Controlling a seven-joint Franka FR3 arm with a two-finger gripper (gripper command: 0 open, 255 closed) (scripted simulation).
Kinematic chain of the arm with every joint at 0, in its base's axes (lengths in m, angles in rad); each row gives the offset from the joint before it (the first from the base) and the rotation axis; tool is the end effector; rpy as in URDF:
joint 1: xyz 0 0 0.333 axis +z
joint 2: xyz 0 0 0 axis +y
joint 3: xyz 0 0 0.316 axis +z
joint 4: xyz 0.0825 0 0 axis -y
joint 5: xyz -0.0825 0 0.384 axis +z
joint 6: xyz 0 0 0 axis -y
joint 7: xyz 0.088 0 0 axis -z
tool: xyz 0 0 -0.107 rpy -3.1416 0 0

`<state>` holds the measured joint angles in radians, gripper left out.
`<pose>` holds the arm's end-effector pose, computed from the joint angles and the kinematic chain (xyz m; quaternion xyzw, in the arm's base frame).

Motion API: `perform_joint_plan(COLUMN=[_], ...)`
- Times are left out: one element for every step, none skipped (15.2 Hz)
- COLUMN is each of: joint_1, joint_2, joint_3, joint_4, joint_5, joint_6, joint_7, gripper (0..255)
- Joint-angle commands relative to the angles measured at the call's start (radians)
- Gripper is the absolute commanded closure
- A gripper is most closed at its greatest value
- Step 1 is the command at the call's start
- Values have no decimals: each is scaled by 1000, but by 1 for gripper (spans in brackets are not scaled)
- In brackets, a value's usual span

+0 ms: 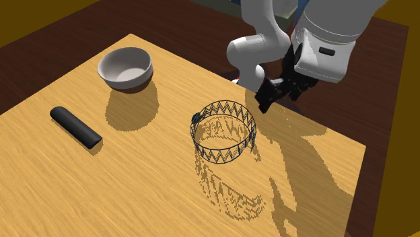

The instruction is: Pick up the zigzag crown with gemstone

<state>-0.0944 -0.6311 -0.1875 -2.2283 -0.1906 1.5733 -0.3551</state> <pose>0.3312 -0.1342 0.5952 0.9974 0.0569 -0.0271 0.0337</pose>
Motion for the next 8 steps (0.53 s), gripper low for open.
perform_joint_plan(joint_1=[-16, -23, -29, -31, -32, -32, -33, -34], joint_2=[38, 62, 86, 94, 91, 89, 87, 85], joint_3=[-49, -72, -95, -102, -103, -105, -106, -108], joint_4=[37, 58, 79, 85, 70, 55, 40, 25], joint_5=[-13, -18, -23, -24, -25, -26, -28, -29], joint_6=[-20, -28, -35, -37, -24, -12, 1, 14], joint_7=[-49, -73, -96, -103, -101, -100, -98, -97], gripper=[0, 0, 0, 0, 0, 0, 0, 0])
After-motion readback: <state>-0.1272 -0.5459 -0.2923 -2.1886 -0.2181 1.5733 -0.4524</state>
